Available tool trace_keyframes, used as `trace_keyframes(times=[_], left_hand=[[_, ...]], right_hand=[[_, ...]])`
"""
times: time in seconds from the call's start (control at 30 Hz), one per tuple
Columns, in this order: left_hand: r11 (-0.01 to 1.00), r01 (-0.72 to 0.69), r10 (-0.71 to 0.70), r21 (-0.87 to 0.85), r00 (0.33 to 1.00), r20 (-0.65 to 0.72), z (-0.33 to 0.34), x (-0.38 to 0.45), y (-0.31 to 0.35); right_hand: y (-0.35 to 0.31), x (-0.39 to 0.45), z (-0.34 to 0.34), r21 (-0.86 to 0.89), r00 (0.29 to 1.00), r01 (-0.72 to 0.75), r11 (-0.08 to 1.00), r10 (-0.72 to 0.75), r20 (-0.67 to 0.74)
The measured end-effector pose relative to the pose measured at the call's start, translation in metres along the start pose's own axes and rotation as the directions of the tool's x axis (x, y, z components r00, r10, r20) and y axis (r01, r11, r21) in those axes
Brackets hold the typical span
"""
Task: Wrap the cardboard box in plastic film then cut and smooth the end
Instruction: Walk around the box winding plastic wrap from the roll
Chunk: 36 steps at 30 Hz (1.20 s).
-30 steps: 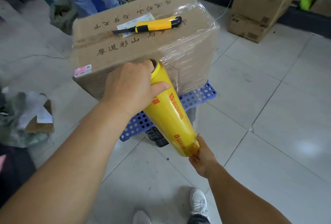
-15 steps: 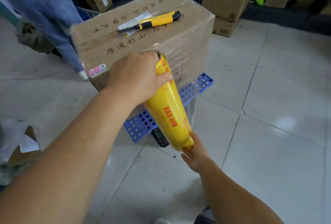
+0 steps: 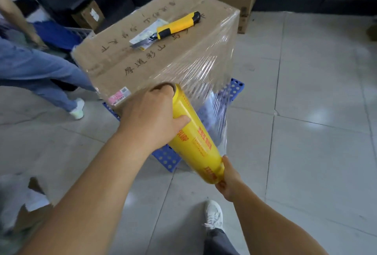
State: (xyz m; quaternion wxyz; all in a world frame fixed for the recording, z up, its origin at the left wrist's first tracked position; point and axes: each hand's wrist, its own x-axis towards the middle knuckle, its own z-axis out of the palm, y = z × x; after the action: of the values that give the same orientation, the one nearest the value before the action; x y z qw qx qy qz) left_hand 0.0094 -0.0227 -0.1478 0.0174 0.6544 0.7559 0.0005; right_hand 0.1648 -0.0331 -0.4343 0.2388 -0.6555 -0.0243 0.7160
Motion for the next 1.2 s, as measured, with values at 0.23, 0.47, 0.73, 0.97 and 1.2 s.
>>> trace_keyframes(times=[0.23, 0.47, 0.73, 0.97, 1.2], left_hand=[[0.997, -0.034, 0.034, -0.066, 0.999, 0.011, -0.009, 0.006, -0.029], [0.988, -0.119, 0.116, -0.1, 0.993, -0.032, -0.009, -0.007, -0.049], [0.944, -0.33, 0.33, -0.02, 0.944, -0.013, -0.013, -0.015, -0.096], [0.922, -0.381, 0.378, -0.063, 0.924, -0.055, -0.015, -0.016, -0.112], [0.918, -0.392, 0.384, -0.066, 0.917, -0.105, -0.013, -0.038, -0.083]], right_hand=[[0.007, 0.0, 0.037, -0.018, 0.999, -0.009, 1.0, 0.008, -0.04], [0.035, -0.009, 0.049, 0.046, 0.997, -0.024, 0.999, 0.027, -0.066], [0.078, -0.022, 0.074, 0.206, 0.997, 0.054, 0.977, -0.041, -0.063], [0.1, -0.028, 0.089, 0.201, 0.992, 0.104, 0.974, -0.086, -0.096], [0.108, -0.032, 0.071, 0.19, 0.993, 0.075, 0.979, -0.057, -0.099]])
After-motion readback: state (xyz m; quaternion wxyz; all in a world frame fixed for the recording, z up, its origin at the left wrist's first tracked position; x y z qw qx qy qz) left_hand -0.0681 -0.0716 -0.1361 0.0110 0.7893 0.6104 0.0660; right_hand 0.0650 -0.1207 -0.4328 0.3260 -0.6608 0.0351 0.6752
